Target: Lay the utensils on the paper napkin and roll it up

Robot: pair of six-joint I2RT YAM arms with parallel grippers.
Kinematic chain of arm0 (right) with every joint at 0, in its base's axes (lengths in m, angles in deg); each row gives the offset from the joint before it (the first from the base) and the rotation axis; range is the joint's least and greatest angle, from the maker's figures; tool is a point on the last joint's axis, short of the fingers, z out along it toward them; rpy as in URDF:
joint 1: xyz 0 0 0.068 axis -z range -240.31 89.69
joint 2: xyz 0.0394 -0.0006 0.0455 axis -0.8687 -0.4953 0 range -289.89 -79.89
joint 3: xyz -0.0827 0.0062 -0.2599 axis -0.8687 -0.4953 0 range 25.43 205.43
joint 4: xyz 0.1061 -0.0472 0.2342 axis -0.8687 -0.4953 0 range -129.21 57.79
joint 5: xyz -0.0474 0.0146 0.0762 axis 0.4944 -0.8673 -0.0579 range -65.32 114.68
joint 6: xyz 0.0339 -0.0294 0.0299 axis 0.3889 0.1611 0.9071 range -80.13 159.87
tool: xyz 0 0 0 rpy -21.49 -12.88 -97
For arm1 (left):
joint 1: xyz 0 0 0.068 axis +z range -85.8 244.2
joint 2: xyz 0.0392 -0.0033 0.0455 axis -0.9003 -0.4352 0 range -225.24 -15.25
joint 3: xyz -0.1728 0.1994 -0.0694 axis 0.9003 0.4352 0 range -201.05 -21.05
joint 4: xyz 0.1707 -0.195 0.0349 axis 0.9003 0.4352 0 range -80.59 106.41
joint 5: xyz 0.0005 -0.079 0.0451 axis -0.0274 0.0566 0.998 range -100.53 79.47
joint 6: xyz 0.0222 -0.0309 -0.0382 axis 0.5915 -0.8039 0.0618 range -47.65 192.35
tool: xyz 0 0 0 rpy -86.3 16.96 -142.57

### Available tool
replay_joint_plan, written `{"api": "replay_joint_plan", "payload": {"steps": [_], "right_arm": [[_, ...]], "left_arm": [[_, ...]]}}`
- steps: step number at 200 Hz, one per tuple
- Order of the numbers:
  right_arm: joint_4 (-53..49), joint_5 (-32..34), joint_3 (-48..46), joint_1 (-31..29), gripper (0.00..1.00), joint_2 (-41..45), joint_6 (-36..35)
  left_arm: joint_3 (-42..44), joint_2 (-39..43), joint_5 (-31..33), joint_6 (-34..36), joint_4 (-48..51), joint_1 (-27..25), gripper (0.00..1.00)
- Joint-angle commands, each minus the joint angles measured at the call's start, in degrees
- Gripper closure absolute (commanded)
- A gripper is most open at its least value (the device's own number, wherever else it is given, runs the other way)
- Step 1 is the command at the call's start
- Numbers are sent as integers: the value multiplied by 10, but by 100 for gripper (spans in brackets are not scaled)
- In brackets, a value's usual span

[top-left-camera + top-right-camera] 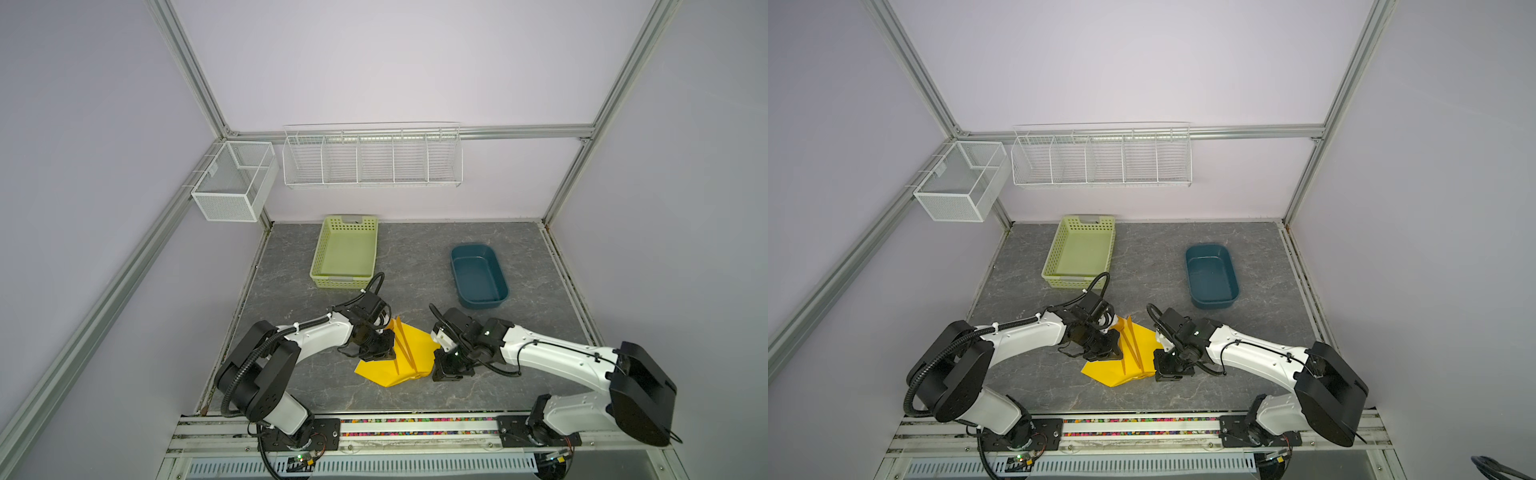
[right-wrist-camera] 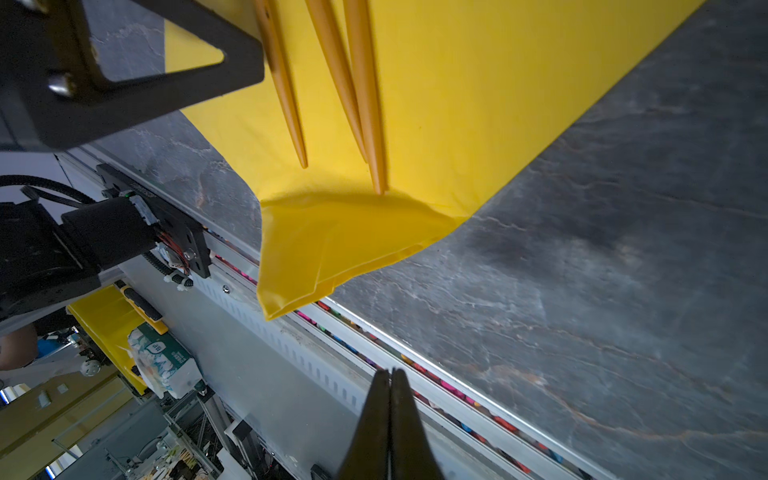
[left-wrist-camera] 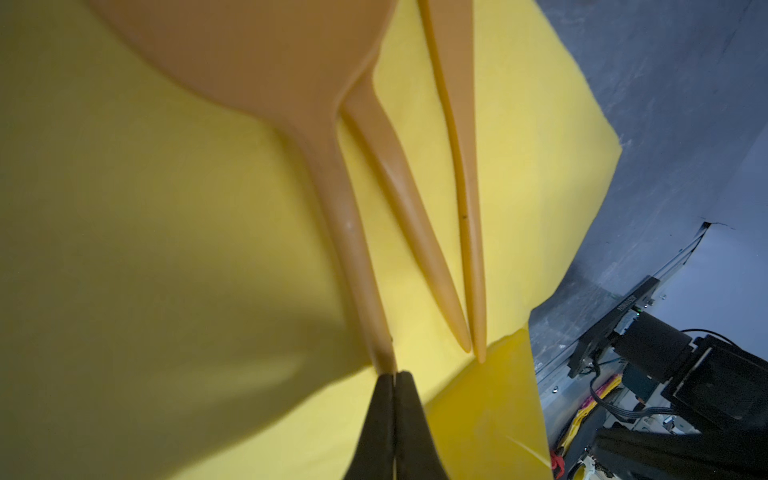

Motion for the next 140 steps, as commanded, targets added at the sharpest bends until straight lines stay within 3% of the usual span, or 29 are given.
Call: {"api": "replay_joint_plan", "payload": {"steps": [1, 61, 140], "right_arm": [[22, -7, -3, -6, 93, -16, 9], [66, -18, 1, -28, 93, -59, 15], [125, 18, 46, -30, 93, -134, 32]], "left_arm": [[-3, -11, -15, -13, -29, 3, 96], [4, -20, -16, -22, -48, 3, 96], [-11, 75, -7, 4, -22, 3, 88]]}}
